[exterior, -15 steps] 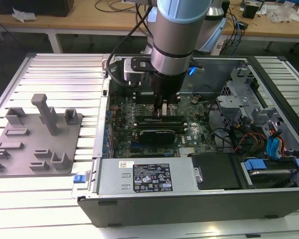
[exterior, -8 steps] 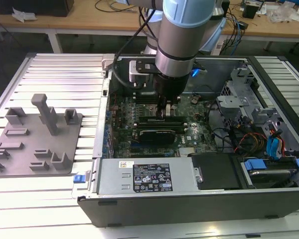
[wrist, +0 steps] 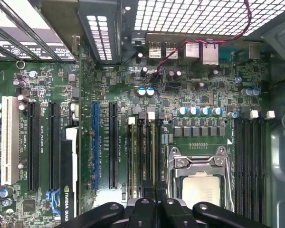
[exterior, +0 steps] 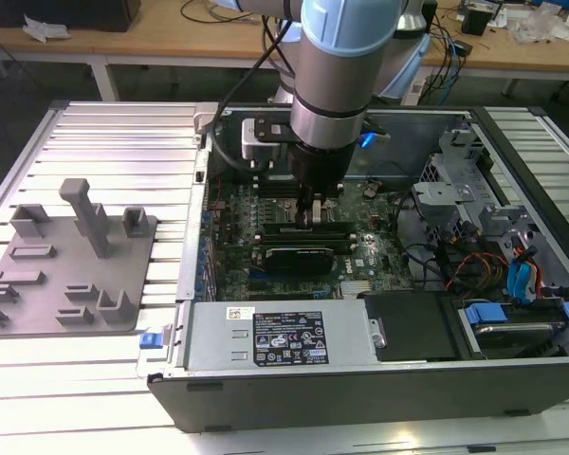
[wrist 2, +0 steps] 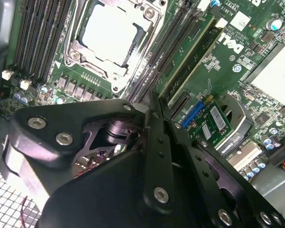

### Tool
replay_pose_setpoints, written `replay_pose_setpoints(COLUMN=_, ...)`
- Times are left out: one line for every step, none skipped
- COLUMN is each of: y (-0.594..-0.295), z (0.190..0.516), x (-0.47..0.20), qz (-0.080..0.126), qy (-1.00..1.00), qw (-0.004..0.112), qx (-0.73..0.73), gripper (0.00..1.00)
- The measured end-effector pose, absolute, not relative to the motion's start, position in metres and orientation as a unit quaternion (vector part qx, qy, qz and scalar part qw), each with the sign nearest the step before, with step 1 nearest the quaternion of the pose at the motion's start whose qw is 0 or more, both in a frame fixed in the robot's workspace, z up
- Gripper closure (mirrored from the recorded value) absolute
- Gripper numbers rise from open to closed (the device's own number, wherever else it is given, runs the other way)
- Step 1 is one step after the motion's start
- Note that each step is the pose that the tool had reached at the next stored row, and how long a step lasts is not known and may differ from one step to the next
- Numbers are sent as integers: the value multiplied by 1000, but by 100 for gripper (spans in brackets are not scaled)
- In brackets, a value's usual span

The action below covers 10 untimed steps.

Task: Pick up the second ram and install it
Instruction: 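Insert the second ram into the second slot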

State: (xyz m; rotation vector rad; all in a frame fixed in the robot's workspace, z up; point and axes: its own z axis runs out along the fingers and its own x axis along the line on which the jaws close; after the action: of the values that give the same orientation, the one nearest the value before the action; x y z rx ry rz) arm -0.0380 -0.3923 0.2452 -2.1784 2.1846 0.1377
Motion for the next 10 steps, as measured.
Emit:
replay_pose_setpoints(y=-392, z=245, x=-38, qz=43, qy=707, qw=29, qx=-705, gripper=91)
replay_pose_setpoints(y=-392, z=244, x=-38, qz=42, qy=707, qw=29, qx=-705, gripper=91)
replay_pose_setpoints(y=-392, z=244, x=-39, qz=41, qy=707, qw=30, qx=-705, gripper=91)
replay_pose_setpoints(y=-392, z=243, x=-40, qz=41, qy=707, qw=30, qx=-705, gripper=91)
replay_pose_setpoints(y=-392, z=243, x=-41, qz=41, qy=707, qw=30, qx=-705, gripper=91)
replay_pose_setpoints(y=-392, z=242, x=-41, qz=41, qy=707, qw=30, qx=-705, gripper=91)
replay_pose_setpoints(y=-392, z=241, x=-41, qz=41, qy=707, qw=30, qx=-705, gripper=91)
replay_pose_setpoints(y=-392, z=240, x=-41, qz=41, qy=710, qw=30, qx=-702, gripper=91)
replay_pose_setpoints(y=-392, z=240, x=-41, qz=41, qy=714, qw=31, qx=-699, gripper=91)
replay_pose_setpoints(y=-392, z=240, x=-41, qz=41, qy=714, qw=31, qx=-698, gripper=91)
